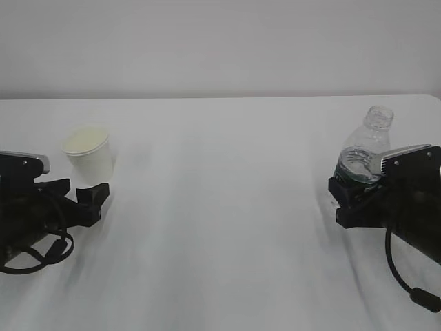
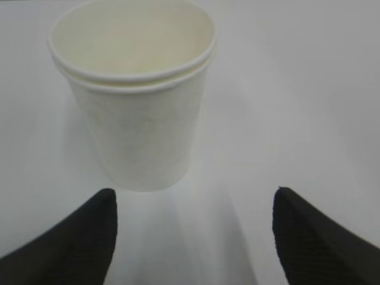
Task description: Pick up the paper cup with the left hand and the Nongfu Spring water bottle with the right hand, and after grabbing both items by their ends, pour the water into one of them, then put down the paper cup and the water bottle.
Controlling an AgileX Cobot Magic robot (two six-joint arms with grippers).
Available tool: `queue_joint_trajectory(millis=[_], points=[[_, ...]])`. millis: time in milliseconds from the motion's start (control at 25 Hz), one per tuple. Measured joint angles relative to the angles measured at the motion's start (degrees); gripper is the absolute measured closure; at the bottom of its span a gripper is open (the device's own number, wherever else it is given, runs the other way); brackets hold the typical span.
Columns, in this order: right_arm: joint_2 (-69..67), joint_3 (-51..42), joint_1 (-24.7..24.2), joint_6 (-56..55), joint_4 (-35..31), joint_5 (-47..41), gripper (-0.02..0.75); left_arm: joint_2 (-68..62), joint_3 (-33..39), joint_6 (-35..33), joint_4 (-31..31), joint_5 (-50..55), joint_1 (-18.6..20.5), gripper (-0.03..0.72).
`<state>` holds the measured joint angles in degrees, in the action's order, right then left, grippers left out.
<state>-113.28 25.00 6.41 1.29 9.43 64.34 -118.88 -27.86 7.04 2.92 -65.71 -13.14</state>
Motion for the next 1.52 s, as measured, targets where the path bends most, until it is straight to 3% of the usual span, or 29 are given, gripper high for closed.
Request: queue_joint_trajectory(millis=[320,1520], points=[[0.0,0.0,0.0,0.0,0.5,0.0,0.247,0.0,-0.3,1.0,3.3,0.0,4.5,0.101],[0.0,0.0,0.0,0.0,0.9,0.0,0.247,-4.9,-13.0,1.4,5.3,2.0,4.6,0.101]])
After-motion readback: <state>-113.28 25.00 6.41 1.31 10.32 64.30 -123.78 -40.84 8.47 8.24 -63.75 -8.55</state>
